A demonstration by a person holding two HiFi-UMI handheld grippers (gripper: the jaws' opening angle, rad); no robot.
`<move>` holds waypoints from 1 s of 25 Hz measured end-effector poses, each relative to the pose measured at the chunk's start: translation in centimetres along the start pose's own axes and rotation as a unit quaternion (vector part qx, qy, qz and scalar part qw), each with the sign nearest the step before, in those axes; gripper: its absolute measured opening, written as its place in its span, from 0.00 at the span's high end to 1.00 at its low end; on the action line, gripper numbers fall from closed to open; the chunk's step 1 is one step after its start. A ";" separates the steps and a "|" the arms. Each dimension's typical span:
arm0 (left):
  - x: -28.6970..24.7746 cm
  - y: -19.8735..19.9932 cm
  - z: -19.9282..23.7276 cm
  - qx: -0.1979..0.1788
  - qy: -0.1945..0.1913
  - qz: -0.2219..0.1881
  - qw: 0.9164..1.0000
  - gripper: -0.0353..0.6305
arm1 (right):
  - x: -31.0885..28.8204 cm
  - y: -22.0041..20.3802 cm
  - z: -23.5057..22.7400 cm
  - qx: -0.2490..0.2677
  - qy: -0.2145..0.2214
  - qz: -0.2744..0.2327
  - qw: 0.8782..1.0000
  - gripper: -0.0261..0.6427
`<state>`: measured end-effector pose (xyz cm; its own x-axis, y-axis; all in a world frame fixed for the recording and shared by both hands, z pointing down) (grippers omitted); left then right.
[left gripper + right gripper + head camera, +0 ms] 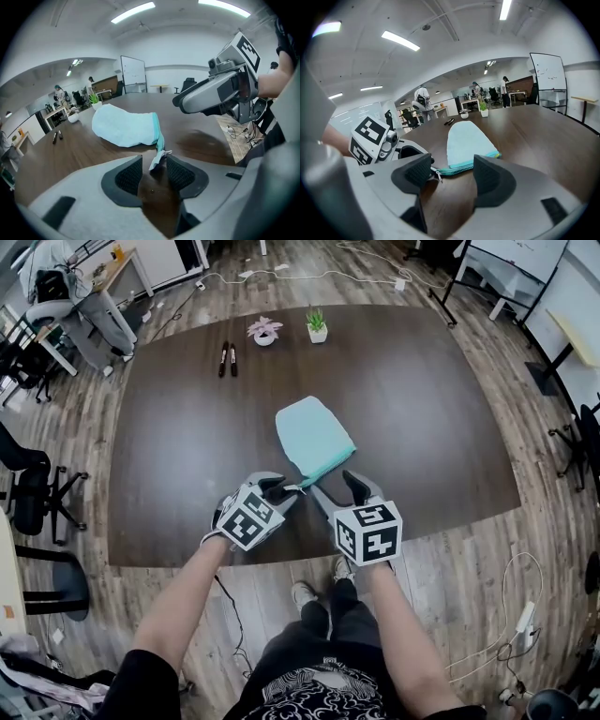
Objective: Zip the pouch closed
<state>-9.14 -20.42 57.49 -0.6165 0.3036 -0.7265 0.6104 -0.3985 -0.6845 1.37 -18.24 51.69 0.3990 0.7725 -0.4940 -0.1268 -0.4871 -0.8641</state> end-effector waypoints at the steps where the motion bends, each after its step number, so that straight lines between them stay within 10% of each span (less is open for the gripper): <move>1: -0.1 0.0 0.0 -0.001 0.001 0.001 1.000 0.71 | 0.0 -0.1 0.0 0.001 0.001 0.002 1.000 0.54; 13: -0.6 0.2 -0.6 -0.006 -0.012 0.005 1.000 0.88 | 0.3 -0.4 -0.7 0.004 0.008 0.010 1.000 0.55; 25: 0.8 2.8 -0.7 0.107 -0.048 -0.026 0.993 0.91 | 0.6 0.4 -1.1 0.015 0.031 0.007 0.999 0.59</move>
<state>-7.57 -20.65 54.92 -0.6947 0.2484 -0.6750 0.4635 -0.5630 -0.6842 2.54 -18.45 51.18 0.4517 0.7392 -0.4995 -0.1595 -0.4840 -0.8604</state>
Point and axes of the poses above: the fingertips, and each gripper's own axes: x backward along the fingers, z to its left, y out of its top, the point moved 3 cm from there along x, backward along the fingers, and after that the axes turned 10 degrees about x, right-handed, at the moved point
